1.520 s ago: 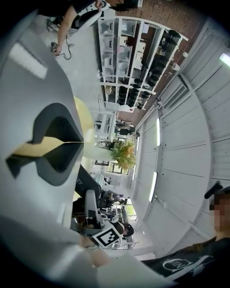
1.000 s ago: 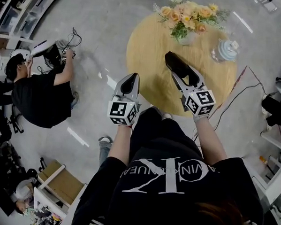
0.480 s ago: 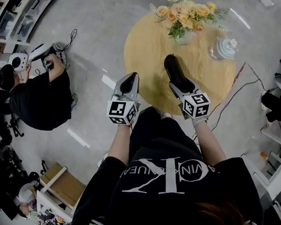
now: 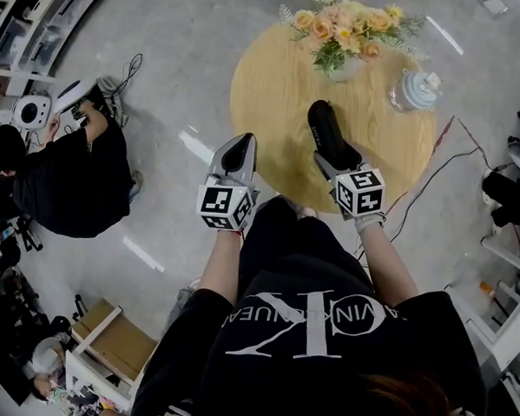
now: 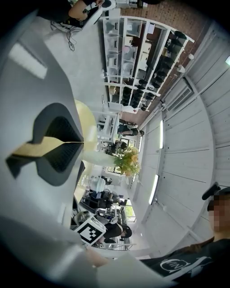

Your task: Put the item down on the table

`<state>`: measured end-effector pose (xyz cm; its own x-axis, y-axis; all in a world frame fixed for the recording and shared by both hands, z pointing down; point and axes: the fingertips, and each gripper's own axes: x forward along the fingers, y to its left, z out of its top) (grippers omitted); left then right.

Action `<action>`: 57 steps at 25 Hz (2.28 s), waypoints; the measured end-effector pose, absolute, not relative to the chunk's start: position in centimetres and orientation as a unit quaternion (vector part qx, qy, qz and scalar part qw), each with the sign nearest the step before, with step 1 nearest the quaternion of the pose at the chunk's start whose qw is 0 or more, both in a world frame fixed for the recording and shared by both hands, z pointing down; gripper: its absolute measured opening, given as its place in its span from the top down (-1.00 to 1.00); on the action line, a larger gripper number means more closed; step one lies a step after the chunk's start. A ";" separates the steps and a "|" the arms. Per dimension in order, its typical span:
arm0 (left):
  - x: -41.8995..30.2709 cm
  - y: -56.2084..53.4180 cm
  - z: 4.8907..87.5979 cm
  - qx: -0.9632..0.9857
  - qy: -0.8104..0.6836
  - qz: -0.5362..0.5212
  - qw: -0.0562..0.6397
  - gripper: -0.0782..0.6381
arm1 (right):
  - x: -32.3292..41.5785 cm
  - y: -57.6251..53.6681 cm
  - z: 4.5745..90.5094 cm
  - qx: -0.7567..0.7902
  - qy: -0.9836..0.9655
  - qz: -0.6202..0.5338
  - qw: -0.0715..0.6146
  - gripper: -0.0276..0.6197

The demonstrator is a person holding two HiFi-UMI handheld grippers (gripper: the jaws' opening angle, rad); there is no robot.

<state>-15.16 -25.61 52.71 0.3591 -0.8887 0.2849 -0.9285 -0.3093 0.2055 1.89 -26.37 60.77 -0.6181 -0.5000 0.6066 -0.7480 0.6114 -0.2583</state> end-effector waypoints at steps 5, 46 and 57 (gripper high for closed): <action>-14.9 -25.6 52.6 0.808 -0.562 0.058 0.168 0.73 | 2.2 -26.6 60.5 0.364 -0.861 0.253 0.248 0.04; -12.5 -25.7 48.7 0.822 -0.552 0.037 0.134 0.73 | 7.7 -28.7 50.5 0.441 -0.873 0.162 0.133 0.77; -11.9 -27.0 46.3 0.827 -0.551 0.025 0.106 0.73 | 8.7 -29.2 47.0 0.439 -0.883 0.112 0.125 0.83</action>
